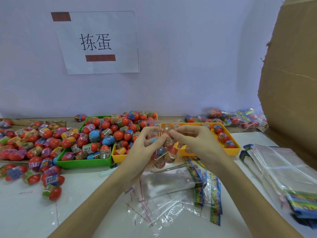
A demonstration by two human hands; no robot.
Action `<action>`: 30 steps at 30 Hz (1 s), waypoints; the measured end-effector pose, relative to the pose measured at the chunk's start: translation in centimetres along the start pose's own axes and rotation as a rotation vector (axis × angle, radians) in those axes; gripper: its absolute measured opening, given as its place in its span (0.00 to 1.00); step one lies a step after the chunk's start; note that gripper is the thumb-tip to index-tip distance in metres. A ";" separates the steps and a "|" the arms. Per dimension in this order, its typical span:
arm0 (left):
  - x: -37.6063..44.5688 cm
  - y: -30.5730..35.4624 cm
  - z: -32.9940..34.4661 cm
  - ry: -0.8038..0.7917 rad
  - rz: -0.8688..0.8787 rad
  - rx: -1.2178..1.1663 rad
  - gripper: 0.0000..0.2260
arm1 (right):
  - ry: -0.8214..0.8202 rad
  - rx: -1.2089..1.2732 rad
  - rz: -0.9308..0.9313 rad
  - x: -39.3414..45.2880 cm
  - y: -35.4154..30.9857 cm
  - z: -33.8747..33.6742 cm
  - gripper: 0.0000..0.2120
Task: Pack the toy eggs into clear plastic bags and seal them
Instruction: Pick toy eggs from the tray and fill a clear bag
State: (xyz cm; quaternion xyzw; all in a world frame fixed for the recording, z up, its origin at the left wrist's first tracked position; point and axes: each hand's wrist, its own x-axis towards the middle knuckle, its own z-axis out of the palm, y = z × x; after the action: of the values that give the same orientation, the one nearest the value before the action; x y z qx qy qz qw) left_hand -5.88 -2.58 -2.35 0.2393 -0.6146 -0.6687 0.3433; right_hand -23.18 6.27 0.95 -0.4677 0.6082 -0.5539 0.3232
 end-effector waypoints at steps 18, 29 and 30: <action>0.2 0.7 -0.5 0.215 -0.027 -0.200 0.09 | 0.044 -0.028 0.075 0.7 0.7 -1.1 0.05; -0.2 0.1 0.1 0.140 0.162 0.168 0.07 | 0.175 -0.653 -0.826 0.7 1.0 1.1 0.06; -0.2 0.0 0.3 0.132 0.194 0.203 0.08 | 0.164 -0.676 -0.829 0.7 1.1 1.0 0.07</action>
State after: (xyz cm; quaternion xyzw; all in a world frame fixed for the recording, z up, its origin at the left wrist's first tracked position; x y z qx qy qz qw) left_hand -5.97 -2.29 -2.30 0.2559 -0.6753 -0.5496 0.4199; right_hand -22.73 5.15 -0.23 -0.7016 0.5403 -0.4430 -0.1396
